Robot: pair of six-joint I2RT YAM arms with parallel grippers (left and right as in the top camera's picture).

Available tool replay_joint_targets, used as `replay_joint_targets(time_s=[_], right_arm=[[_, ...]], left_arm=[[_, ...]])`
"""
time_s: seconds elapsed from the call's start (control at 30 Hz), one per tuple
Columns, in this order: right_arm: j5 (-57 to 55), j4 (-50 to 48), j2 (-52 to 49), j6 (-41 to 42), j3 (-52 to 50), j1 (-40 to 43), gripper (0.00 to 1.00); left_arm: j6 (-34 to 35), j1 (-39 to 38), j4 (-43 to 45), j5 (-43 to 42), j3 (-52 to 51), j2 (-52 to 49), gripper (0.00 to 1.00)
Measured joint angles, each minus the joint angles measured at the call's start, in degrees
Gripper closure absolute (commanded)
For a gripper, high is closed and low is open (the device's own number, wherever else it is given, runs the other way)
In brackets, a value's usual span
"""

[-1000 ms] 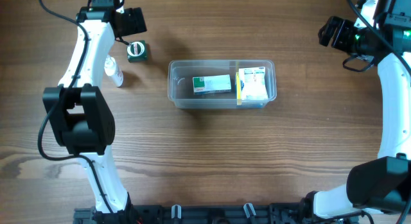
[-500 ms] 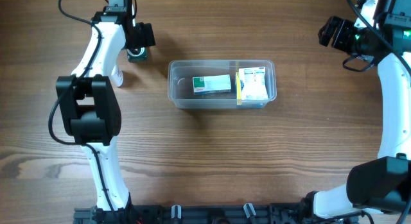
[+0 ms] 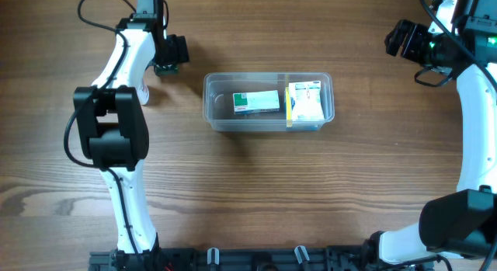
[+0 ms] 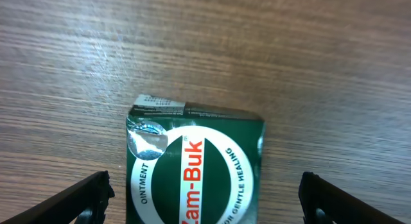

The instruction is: Pack container

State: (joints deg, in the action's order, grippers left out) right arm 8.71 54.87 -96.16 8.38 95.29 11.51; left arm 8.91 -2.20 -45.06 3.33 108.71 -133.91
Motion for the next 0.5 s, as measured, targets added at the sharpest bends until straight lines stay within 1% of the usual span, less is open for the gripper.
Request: replay_joint_targets(time_s=[0.13, 0.5], right_arm=[[0.00, 0.00, 0.00, 0.00, 0.00, 0.00, 0.00], [0.00, 0.00, 0.00, 0.00, 0.00, 0.00, 0.00]], left_arm=[[0.00, 0.00, 0.02, 1.14, 0.00, -0.13, 0.05], [0.00, 0.00, -0.09, 1.55, 0.00, -0.15, 0.09]])
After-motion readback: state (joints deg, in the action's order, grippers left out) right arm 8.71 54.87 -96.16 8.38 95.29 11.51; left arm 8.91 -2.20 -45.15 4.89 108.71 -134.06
